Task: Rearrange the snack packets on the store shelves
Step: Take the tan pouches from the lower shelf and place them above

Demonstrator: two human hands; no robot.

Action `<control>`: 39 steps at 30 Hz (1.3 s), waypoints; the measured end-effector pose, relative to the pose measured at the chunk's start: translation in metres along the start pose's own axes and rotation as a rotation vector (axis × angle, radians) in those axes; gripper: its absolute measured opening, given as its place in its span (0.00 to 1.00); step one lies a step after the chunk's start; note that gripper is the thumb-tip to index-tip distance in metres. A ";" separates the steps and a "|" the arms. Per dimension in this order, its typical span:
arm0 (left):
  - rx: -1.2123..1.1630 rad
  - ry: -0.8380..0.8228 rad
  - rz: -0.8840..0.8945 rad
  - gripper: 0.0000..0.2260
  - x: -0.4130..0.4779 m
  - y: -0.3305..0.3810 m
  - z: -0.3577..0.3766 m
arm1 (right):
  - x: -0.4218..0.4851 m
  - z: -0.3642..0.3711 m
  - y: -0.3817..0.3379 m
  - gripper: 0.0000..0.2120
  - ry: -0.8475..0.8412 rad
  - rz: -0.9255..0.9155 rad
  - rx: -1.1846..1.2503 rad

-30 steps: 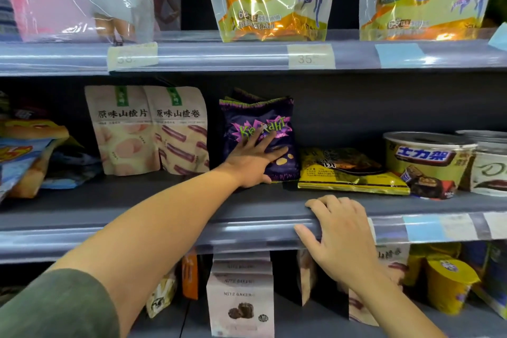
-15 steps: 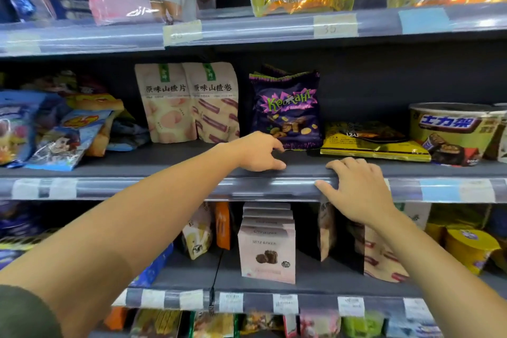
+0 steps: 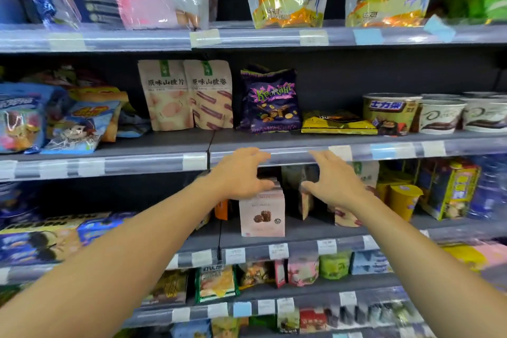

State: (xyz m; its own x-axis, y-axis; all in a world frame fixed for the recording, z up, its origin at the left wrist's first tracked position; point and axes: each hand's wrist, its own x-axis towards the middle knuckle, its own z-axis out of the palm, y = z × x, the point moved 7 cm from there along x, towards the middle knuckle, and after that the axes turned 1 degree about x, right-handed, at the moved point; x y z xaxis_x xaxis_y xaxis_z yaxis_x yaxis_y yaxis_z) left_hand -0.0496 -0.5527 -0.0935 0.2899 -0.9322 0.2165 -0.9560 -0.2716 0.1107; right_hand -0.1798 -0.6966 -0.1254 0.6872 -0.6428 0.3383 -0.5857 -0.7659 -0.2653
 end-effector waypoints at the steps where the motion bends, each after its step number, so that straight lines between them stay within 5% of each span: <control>1: 0.003 -0.021 0.005 0.33 -0.013 0.003 0.006 | -0.014 0.003 -0.002 0.41 -0.020 0.016 -0.007; 17: 0.153 -0.205 0.024 0.39 -0.110 0.075 0.115 | -0.190 0.027 0.021 0.45 -0.247 0.159 -0.228; 39: -0.037 -0.334 -0.264 0.39 0.004 0.172 0.214 | -0.144 0.051 0.222 0.42 -0.402 0.147 -0.118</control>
State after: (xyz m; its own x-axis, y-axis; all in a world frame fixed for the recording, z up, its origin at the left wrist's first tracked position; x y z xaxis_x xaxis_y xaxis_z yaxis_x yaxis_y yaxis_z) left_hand -0.2222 -0.6547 -0.2814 0.4887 -0.8595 -0.1495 -0.8468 -0.5086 0.1559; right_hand -0.3868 -0.7745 -0.2791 0.6921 -0.7175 -0.0793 -0.7185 -0.6741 -0.1711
